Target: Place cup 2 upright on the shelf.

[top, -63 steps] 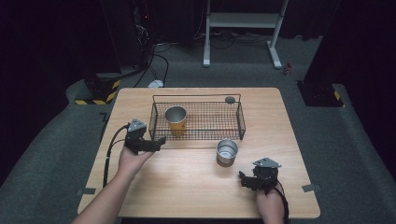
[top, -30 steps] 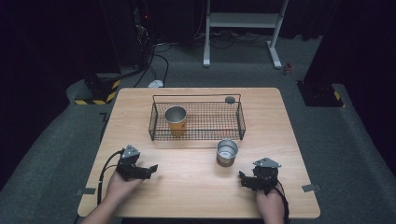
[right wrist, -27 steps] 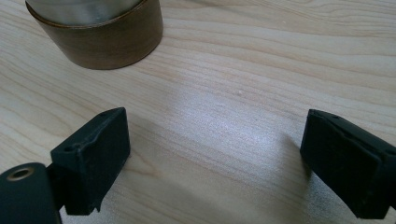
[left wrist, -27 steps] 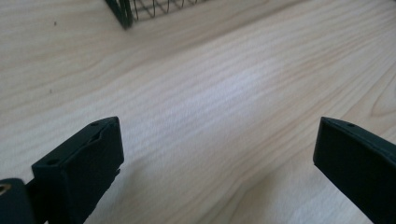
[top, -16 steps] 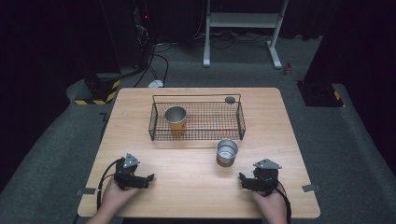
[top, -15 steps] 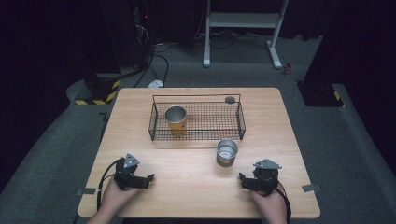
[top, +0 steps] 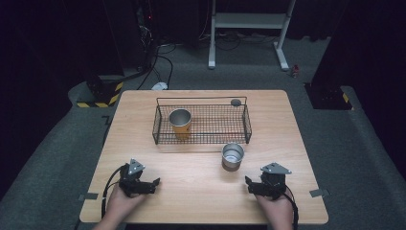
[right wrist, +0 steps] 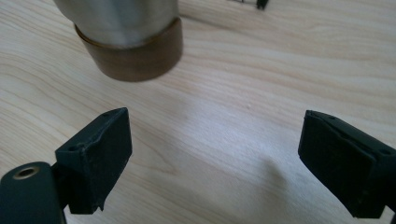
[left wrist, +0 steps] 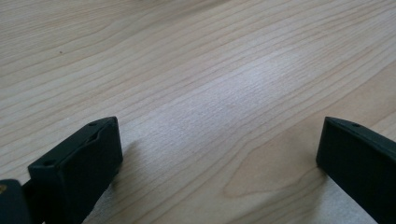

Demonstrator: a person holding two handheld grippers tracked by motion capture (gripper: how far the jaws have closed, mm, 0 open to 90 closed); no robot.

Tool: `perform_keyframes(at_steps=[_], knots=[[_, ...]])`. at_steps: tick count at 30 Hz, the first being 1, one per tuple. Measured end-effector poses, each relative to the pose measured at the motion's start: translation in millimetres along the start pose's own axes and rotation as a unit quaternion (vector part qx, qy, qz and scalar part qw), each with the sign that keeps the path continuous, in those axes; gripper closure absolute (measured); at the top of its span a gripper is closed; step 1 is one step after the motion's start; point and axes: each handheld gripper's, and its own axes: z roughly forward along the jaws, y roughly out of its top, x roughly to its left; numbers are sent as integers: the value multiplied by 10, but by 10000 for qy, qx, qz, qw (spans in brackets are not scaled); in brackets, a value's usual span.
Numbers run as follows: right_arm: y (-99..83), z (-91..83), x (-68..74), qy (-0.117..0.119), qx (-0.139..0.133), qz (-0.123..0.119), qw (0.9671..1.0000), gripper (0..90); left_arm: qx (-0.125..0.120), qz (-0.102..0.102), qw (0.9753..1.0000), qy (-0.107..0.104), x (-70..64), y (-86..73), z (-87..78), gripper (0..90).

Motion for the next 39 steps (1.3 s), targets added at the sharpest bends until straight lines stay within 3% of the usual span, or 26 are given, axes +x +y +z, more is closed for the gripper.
perform_keyframes(at_steps=[7, 18, 28, 39], knots=[[97, -10, 112, 48, -265, -131, 9996, 97, 4, -13, 10000, -12, -35, 10, 8, 7], [273, 72, 246, 260, -601, -129, 9978, 89, -7, -88, 9999, 50, -72, 10, 13, 4], [436, 241, 365, 275, -721, -255, 9967, 90, 11, -95, 9999, 60, -79, 6, 5, 3], [507, 400, 440, 288, -762, -213, 9964, 100, 13, -95, 9999, 52, -87, -4, -4, 3]])
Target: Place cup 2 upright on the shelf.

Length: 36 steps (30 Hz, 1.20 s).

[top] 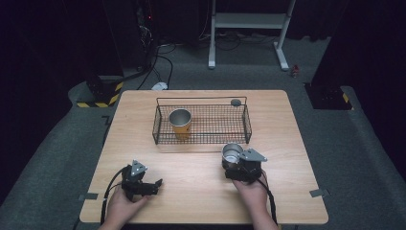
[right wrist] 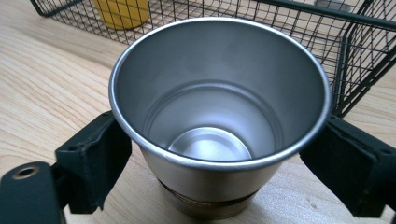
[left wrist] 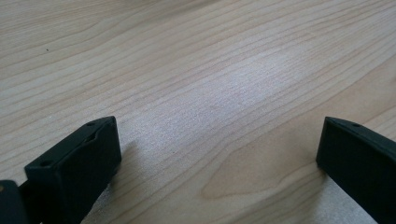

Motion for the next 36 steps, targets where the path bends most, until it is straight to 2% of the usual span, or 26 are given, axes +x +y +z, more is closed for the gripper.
perform_keyframes(at_steps=[4, 10, 13, 19, 26, 36], knots=[[4, 15, -3, -26, 34, -84, 10000, 113, -10, -16, 10000, -14, -4, 0, 2, 3], [34, 33, 15, -58, 33, 0, 10000, 112, -11, 78, 10000, -40, 0, 7, 6, 2], [62, 63, 30, -120, 33, -50, 9999, 110, -9, 77, 10000, -41, 0, 7, 6, 2], [81, 100, 58, -134, 45, 59, 9999, 113, -13, 51, 10000, -47, -3, 6, 6, 3], [121, 105, 62, -150, -94, 6, 9998, 181, -22, 39, 10000, -31, -5, 4, 5, 3], [156, -6, 65, -234, -176, 27, 9996, 185, -15, 46, 10000, -30, -4, 5, 4, 3]])
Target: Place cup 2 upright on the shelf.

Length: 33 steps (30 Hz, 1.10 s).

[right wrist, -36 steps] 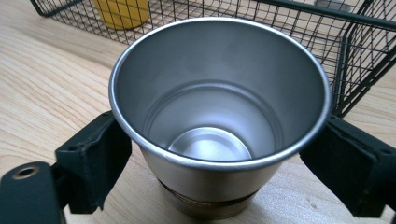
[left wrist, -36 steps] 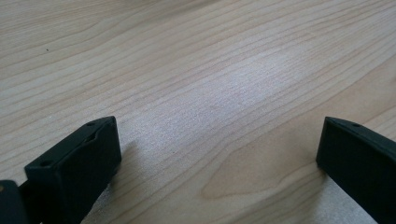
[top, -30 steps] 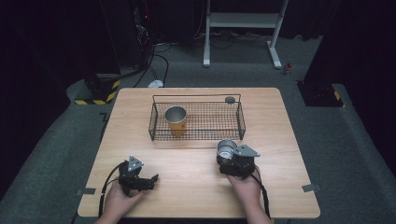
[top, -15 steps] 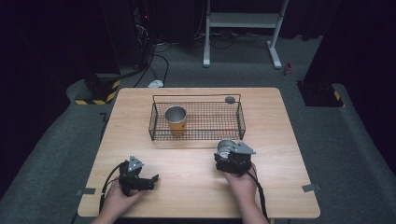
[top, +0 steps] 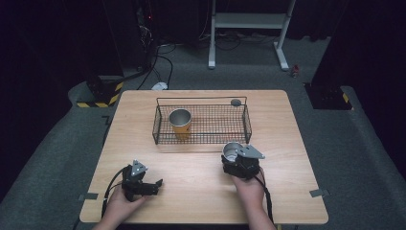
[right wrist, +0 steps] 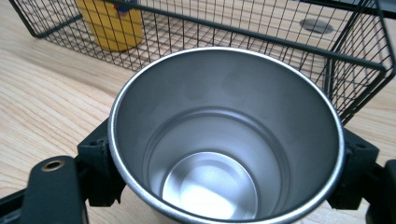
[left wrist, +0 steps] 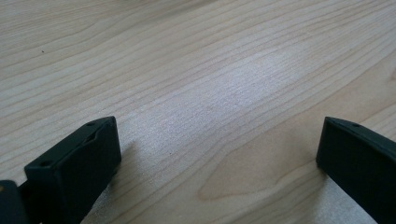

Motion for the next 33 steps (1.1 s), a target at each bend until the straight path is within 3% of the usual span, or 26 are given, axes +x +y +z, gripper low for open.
perform_keyframes(at_steps=[12, 33], knots=[[152, -103, -21, -14, -159, -49, 9999, 186, -4, 23, 10000, 6, 3, 0, 0, 3], [722, -79, -23, 12, -512, -8, 9987, 186, -6, -12, 10000, -7, -1, -1, 0, 3]])
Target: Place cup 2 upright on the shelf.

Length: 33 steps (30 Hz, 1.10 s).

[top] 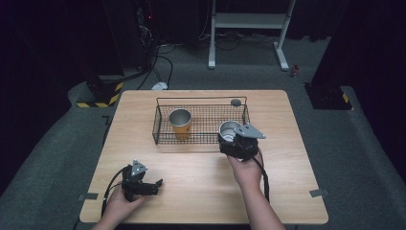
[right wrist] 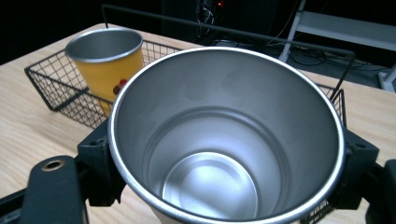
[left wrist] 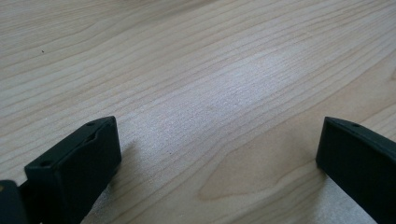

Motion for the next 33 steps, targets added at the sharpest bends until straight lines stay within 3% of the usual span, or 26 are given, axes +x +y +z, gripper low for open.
perform_keyframes(at_steps=[8, 20, 33], knots=[[194, 113, -58, -48, -42, 98, 9999, 186, 3, -4, 10000, -6, 1, 0, -1, 4], [447, 406, -102, -260, 91, 30, 9996, 186, -2, -11, 10000, -9, 2, -1, -1, 6], [556, 713, -211, -470, 355, 183, 9981, 186, -7, -33, 10000, -13, -1, -2, 0, 6]])
